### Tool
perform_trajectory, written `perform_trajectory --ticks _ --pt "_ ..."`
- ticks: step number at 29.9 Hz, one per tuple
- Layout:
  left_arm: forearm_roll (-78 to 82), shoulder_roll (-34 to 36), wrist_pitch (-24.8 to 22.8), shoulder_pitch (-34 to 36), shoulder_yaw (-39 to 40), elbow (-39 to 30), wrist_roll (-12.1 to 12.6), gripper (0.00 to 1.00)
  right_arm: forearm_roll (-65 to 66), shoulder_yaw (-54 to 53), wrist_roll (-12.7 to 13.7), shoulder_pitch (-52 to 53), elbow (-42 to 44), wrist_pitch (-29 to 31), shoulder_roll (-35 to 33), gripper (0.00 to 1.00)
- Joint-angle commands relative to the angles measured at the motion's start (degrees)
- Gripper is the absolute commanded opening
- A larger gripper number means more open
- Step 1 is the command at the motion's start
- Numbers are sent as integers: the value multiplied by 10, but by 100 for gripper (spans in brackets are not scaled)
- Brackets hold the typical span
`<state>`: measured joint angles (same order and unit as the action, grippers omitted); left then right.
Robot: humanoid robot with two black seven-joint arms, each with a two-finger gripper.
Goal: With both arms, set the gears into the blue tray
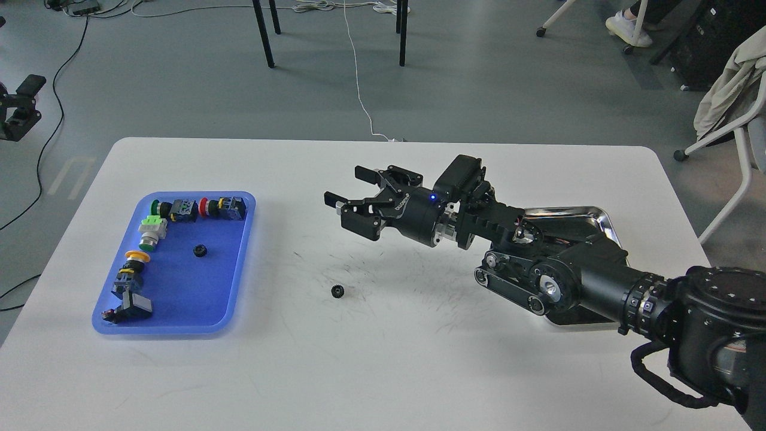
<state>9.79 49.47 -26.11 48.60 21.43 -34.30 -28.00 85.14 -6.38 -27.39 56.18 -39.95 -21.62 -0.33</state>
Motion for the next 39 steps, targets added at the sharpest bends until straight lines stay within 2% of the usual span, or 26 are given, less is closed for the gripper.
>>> perform_trajectory --ticks 1,7,10,17,23,28,36,39 --pt "5 11 0 -1 -1 -23 0 98 -96 -2 2 20 -2 0 -45 89" --pt "18 40 6 -1 -2 -105 0 98 -241 -2 3 52 -2 0 -128 93" --pt "84 58 11 -1 -2 -160 0 98 -313 -1 3 58 -3 2 -159 94" --pt "271 97 62 -1 -10 -270 0 98 -428 -5 3 49 -5 2 -230 95" --pt "469 163 95 -1 -31 -388 0 98 -577 8 13 23 -1 19 -251 96" --pt "581 226 112 0 -31 -506 0 98 -596 -1 17 -15 -5 21 -259 96" --pt "614 286 132 -8 -91 -549 0 98 -603 -15 17 -31 -6 22 -264 96" --pt "646 283 168 -10 -97 -559 0 98 -627 -15 18 -40 -6 23 -264 96"
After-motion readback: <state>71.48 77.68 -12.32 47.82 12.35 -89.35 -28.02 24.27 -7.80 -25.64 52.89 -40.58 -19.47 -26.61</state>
